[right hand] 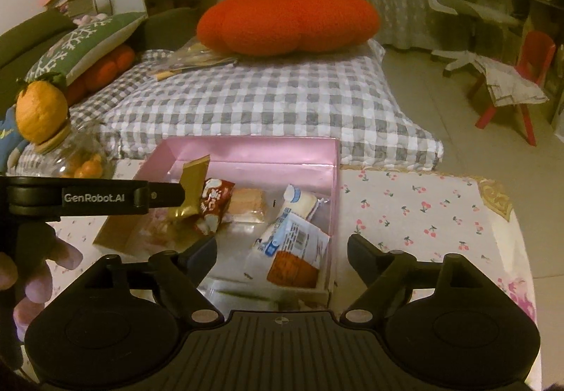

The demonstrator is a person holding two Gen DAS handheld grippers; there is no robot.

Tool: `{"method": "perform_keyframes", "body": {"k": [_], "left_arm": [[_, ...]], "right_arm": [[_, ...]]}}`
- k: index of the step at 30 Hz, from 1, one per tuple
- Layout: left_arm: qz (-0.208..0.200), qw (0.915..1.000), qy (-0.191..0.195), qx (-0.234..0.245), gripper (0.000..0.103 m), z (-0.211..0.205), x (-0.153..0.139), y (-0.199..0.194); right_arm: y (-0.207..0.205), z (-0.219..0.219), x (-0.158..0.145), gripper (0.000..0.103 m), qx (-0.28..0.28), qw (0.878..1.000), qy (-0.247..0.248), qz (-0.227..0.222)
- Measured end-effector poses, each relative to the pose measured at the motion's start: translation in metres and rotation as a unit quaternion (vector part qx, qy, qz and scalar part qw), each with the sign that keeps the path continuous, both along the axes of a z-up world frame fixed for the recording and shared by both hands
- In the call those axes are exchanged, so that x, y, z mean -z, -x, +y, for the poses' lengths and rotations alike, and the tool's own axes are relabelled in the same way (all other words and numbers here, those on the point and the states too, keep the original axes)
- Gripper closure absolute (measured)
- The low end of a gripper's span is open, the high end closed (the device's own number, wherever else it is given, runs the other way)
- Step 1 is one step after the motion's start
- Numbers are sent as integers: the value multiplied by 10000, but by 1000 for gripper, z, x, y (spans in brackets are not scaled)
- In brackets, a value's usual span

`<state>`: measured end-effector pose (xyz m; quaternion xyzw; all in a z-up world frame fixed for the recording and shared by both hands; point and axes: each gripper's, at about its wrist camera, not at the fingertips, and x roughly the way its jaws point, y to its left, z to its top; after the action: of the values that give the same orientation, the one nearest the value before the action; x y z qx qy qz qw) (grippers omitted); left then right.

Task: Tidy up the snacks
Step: 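Open the left tool to drop the gold bar while the right tool releases the red pack, then withdraw both tools from the box toward the remaining snacks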

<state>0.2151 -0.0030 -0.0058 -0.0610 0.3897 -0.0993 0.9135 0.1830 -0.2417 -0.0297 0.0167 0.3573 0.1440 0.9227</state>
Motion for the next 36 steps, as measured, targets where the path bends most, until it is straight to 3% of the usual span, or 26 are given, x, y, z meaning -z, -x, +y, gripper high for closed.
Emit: {"method": "perform_keyframes", "body": {"k": [5,14,20,27,36], "left_arm": [[-46,9999,-68,81,17,4,-2,22],[9,10000,-64,60,11,19,0,53],[40,9999,-104,78,10,23,2,72],[12,9999,-11,161,5,25,2,95],[117,9996,9,244,3,30,14,116]], "right_arm": [[15,-2,-4,17,-27,10000,16,58],[42,-9,-7,15,-17,10000,5,75],[60,-12,-12,15,-22,10000,-4,42],[82,-3,-17,12,-192,9992,317,-174],[105,2,-7,10,-362,9977,439,-380]]}}
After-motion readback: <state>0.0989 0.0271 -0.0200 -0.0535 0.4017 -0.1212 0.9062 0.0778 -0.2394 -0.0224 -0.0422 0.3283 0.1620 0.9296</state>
